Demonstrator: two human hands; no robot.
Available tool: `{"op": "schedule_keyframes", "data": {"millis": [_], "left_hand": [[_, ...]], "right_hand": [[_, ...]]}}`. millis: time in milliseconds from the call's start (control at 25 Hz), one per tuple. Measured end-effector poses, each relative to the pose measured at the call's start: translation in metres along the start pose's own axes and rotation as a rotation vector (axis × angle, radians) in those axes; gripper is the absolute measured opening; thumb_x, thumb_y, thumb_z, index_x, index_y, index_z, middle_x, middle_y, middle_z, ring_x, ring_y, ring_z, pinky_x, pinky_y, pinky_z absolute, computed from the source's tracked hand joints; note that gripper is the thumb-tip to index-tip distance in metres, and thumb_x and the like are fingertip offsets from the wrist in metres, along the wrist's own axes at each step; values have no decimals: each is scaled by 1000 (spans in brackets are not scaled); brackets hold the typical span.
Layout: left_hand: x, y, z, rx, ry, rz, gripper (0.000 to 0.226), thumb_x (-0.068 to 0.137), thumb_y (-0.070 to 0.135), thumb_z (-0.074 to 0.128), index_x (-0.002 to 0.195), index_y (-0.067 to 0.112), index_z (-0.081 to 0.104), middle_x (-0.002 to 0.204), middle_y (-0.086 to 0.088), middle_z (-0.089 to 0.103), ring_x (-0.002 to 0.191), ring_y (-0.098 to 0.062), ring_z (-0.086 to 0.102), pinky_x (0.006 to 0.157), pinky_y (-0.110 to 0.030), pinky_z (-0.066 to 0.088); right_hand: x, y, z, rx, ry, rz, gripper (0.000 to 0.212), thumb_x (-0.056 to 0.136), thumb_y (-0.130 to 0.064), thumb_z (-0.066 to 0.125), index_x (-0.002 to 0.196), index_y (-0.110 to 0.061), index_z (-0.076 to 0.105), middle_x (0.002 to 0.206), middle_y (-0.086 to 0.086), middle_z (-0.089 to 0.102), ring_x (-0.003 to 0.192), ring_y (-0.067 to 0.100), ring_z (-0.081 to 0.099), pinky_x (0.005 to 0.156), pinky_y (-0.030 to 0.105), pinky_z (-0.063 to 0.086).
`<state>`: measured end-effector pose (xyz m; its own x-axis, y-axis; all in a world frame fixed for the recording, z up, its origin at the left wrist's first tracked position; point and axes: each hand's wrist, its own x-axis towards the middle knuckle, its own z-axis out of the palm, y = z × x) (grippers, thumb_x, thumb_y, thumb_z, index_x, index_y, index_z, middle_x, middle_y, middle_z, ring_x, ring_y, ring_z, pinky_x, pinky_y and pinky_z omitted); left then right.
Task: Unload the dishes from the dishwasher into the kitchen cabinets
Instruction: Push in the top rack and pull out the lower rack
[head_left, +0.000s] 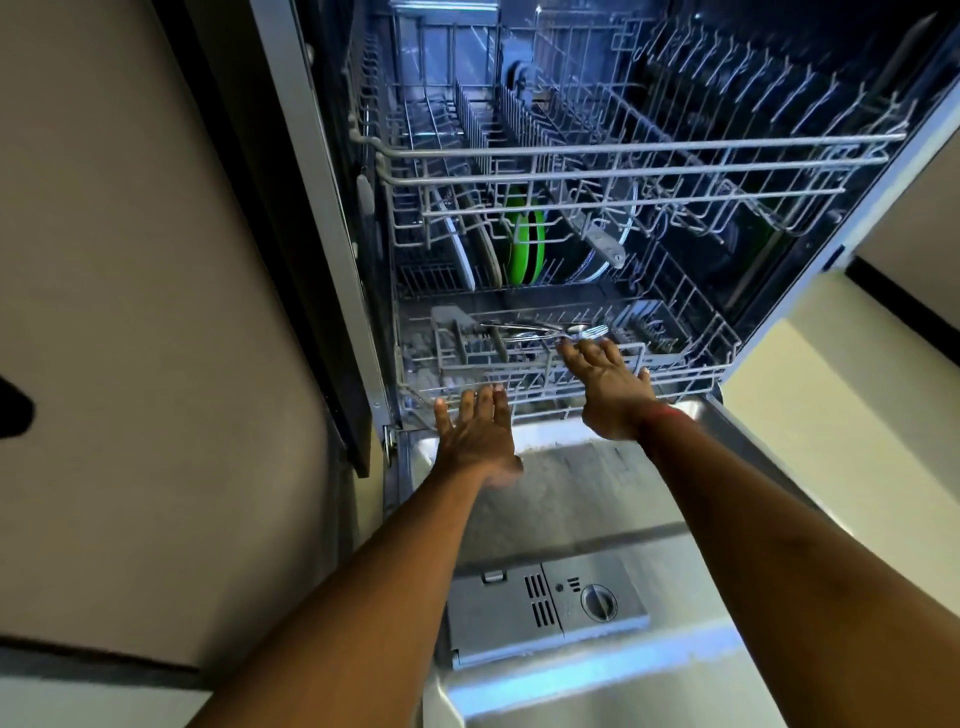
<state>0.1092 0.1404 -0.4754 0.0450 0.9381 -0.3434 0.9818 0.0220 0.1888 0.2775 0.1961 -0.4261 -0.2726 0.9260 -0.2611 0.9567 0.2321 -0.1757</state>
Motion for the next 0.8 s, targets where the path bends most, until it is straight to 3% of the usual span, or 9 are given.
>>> {"op": "schedule_keyframes", "data": {"millis": [200, 480, 800], "left_hand": [[-31, 7, 11, 32, -11, 39, 95, 92, 42, 56, 152, 13, -11, 161, -10, -14, 147, -30, -13, 114, -57, -14], [-81, 13, 15, 11, 9, 104, 97, 89, 42, 59, 153, 12, -8, 161, -11, -10, 148, -31, -10, 115, -58, -9], [-156, 28, 30, 10, 62, 169, 97, 90, 46, 54, 151, 15, -15, 159, -9, -19, 146, -30, -17, 114, -57, -16]], "right_hand": [[-37, 1, 2, -28, -3, 3, 93, 82, 7, 45, 153, -35, 3, 162, -5, -6, 149, 23, -11, 112, 67, 5], [-82, -5, 8, 1, 31, 30, 93, 80, 7, 47, 153, -35, 7, 163, -3, -1, 149, 24, -6, 112, 63, 23], [-151, -7, 12, 12, 110, 40, 89, 83, 8, 47, 154, -30, 9, 162, 1, 3, 149, 29, -5, 118, 54, 18]]}}
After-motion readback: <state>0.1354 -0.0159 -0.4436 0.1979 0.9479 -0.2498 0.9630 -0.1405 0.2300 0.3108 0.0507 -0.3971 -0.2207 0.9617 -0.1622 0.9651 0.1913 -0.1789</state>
